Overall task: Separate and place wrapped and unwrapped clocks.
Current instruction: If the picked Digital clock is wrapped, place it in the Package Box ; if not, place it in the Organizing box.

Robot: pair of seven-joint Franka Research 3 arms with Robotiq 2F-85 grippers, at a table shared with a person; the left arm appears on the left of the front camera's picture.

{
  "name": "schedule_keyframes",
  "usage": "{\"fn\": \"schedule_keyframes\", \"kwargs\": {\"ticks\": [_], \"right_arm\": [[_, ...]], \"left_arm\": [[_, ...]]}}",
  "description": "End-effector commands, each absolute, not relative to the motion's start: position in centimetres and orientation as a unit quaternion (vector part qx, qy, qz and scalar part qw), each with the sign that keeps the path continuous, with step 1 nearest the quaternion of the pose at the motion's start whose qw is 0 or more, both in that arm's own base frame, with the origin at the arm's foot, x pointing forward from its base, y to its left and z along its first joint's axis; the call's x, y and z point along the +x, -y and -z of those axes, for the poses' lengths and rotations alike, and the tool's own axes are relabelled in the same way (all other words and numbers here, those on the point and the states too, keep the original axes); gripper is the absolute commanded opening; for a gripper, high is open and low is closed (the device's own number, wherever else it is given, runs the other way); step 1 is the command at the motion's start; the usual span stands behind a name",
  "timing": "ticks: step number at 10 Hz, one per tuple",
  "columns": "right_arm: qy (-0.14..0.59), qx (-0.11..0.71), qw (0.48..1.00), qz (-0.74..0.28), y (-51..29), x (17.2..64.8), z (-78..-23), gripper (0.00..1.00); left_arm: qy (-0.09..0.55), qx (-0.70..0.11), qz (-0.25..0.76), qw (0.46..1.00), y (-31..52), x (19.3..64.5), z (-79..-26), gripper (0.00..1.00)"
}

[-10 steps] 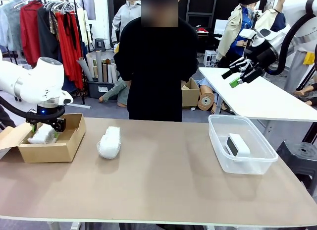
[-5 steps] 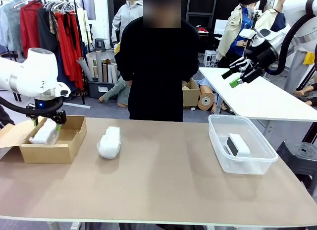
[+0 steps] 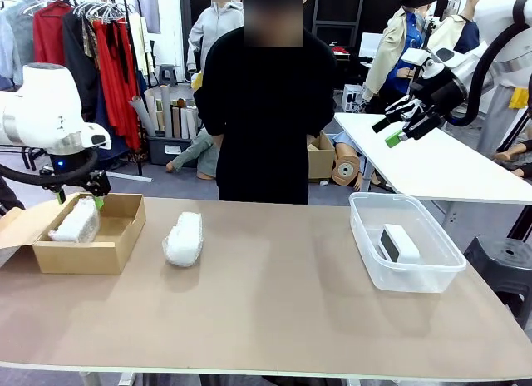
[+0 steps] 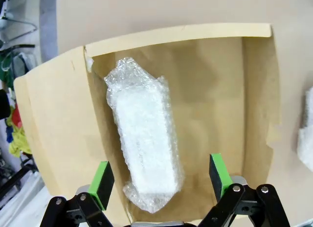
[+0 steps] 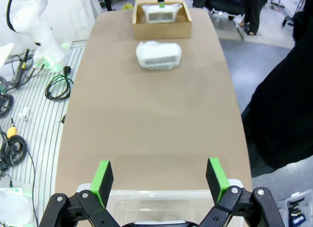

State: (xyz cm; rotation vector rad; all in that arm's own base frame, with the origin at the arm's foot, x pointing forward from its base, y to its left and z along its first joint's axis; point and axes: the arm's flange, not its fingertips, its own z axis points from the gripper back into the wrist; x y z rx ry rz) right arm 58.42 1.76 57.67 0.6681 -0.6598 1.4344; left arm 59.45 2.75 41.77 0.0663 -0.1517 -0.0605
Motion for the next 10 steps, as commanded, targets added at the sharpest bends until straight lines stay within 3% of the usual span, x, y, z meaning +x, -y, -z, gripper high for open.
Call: {"fn": "schedule_keyframes", "kwargs": {"ticks": [1, 10], "right_arm": [[0.291, 0.294, 0.654, -0.633, -1.75, 58.28, -57.79, 1.0], [0.291, 0.294, 0.654, -0.633, -1.75, 58.28, -57.79, 1.0]], "left_arm": [[0.076, 0.009, 0.037, 0.996, -3.53, 59.11, -42.77, 1.0], [0.079, 0.022, 0.029, 0.996, -3.08, 59.18, -42.62, 1.0]]}}
